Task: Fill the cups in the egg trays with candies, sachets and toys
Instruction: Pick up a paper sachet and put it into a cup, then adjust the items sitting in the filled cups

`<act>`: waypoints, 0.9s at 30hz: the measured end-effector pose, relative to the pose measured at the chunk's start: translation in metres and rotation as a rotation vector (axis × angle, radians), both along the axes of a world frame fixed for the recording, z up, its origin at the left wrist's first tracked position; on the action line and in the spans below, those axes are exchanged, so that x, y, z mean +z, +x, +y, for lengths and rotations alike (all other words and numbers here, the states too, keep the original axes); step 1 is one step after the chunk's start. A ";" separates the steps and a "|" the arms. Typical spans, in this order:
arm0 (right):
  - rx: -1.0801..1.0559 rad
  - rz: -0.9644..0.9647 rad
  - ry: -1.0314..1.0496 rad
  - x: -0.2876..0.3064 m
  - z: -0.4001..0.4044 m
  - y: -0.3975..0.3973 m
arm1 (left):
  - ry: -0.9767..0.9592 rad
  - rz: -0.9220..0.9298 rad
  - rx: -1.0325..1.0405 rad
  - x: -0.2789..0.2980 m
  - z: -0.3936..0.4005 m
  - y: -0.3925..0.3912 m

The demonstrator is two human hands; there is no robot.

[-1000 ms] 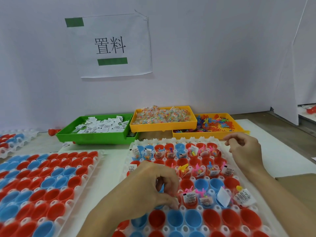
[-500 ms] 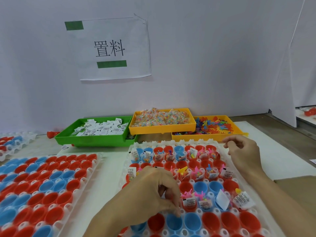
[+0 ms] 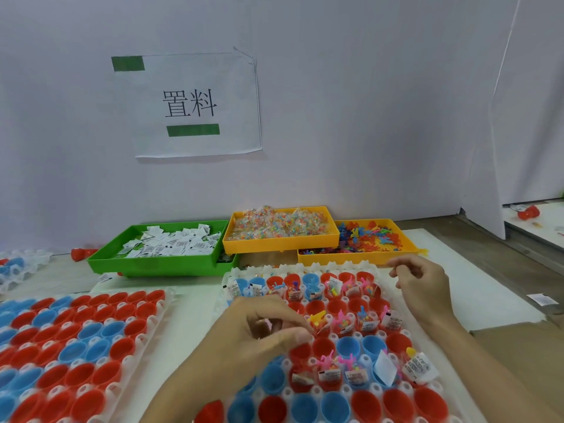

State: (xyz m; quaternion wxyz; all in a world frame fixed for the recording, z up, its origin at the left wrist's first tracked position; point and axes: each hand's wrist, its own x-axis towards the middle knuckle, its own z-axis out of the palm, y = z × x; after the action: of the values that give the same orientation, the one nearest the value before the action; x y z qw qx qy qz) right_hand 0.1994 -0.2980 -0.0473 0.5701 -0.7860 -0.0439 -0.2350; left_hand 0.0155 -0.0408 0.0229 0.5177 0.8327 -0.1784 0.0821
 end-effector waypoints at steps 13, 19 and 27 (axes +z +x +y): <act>-0.121 -0.043 -0.319 0.050 -0.003 0.031 | -0.455 -0.048 0.647 -0.019 0.026 0.021; 0.035 0.251 -0.893 0.086 0.001 0.080 | -0.532 -0.184 0.687 -0.016 0.029 0.020; 0.061 0.388 -1.076 0.072 0.019 0.096 | -0.594 -0.179 0.664 -0.014 0.030 0.018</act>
State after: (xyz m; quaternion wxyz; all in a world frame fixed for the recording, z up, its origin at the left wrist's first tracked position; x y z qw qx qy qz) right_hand 0.2956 -0.2795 0.0244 0.0937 -0.9927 -0.0747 -0.0144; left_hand 0.0340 -0.0106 0.0093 0.6622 0.6499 0.0857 0.3630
